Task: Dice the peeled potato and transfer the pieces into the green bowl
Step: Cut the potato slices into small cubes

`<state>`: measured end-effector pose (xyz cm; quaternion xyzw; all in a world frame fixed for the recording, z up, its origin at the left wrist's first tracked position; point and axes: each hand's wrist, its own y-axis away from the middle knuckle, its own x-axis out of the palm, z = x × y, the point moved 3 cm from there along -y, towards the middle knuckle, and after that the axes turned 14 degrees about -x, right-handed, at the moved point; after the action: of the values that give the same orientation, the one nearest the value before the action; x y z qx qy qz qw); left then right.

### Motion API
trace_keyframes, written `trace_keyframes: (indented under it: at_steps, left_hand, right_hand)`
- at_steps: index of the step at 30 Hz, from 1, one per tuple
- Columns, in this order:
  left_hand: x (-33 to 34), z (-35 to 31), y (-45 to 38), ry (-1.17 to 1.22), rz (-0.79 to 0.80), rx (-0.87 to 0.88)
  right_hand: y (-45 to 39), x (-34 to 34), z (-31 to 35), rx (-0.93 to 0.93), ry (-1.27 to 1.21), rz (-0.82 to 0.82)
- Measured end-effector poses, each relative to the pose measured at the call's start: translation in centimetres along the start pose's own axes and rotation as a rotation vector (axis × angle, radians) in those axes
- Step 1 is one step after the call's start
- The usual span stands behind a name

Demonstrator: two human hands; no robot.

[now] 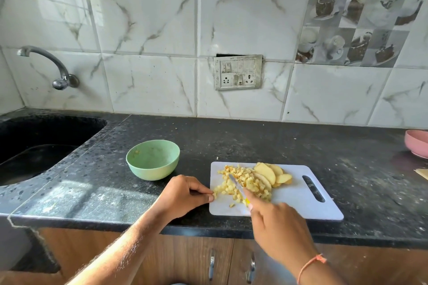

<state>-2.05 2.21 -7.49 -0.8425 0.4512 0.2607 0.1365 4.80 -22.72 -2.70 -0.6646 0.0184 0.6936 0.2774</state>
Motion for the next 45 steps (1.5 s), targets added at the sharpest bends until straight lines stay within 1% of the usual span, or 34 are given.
trace_keyframes:
  at_steps: [3,6,8,10,12,14,16,20,25,27,30,33,37,40,45]
  left_hand:
    - [-0.1,-0.2,0.2,0.008,0.000,0.003]
    - [-0.2,-0.3,0.4,0.013,0.011,0.017]
    - [0.0,-0.4,0.7,-0.005,-0.002,0.043]
    - [0.2,-0.3,0.8,-0.050,-0.039,0.091]
    - [0.4,-0.2,0.9,-0.132,-0.112,0.176]
    - [0.5,0.0,0.8,-0.280,-0.213,0.307]
    - [0.8,0.0,0.3,-0.382,-0.270,0.400]
    - [1.7,-1.2,-1.1,-0.407,-0.267,0.456]
    - [2.7,-4.6,-2.5,-0.345,-0.184,0.469]
    - [2.3,-6.4,-2.6,-0.271,-0.168,0.416]
    - [1.1,-7.1,-3.2,-0.165,-0.132,0.245]
    - [0.3,-5.8,-3.4,-0.210,-0.053,0.131]
    - [-0.9,-3.4,-3.0,-0.367,0.035,-0.009]
    - [-0.8,-2.7,-2.8,-0.399,0.055,-0.054]
    - [0.4,-3.1,-3.2,-0.363,-0.028,-0.076]
  right_hand:
    - [-1.2,-0.2,-4.7,0.040,-0.164,-0.135]
    - [-1.5,0.4,-9.7,0.132,-0.399,-0.211]
    - [-1.0,1.1,-11.7,0.191,-0.608,-0.294]
    - [-0.5,1.8,-12.5,0.216,-0.760,-0.357]
    - [-0.4,1.9,-12.8,0.200,-0.815,-0.389]
    - [-0.5,2.0,-12.9,0.193,-0.841,-0.405]
    - [-0.5,2.0,-13.2,0.187,-0.844,-0.410]
    - [-0.5,2.4,-13.6,0.194,-0.869,-0.414]
    - [-0.5,2.6,-13.7,0.200,-0.887,-0.418]
    - [-0.5,2.6,-13.8,0.206,-0.893,-0.419]
    - [-0.5,2.6,-13.9,0.209,-0.903,-0.430]
    - [-0.4,2.7,-14.1,0.210,-0.908,-0.443]
    - [-0.5,2.9,-14.3,0.212,-0.894,-0.447]
    - [-0.4,3.0,-14.4,0.220,-0.902,-0.466]
    - [-0.5,3.0,-14.3,0.226,-0.911,-0.474]
